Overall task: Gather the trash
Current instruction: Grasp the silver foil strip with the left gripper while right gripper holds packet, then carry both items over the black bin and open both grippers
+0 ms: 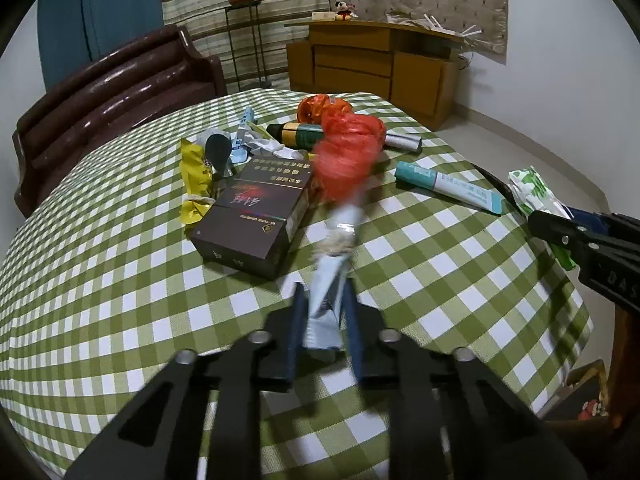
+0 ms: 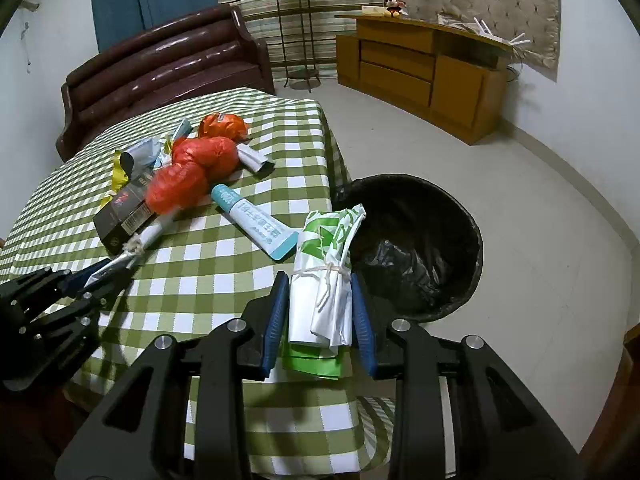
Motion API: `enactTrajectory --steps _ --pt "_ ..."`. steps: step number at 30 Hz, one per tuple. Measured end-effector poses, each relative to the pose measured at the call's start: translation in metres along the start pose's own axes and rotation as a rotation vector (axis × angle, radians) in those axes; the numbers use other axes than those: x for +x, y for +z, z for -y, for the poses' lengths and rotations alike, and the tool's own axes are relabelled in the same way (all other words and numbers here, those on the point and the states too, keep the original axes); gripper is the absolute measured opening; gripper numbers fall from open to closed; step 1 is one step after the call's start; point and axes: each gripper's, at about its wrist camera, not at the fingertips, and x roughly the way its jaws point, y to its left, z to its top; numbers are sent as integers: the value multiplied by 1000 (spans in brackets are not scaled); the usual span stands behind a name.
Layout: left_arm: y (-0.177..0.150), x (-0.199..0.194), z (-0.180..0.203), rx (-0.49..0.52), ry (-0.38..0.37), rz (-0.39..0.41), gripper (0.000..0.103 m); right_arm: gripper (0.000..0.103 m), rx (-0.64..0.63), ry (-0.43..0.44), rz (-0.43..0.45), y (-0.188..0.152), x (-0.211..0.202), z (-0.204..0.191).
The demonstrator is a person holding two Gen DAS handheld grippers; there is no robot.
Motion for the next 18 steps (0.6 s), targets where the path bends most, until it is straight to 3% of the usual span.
enactTrajectory --steps 7,18 --pt "-4 -7 1 -9 -15 7 17 31 -3 -7 6 0 0 0" --pt "10 -37 7 -25 -55 88 17 31 2 -46 49 10 -11 12"
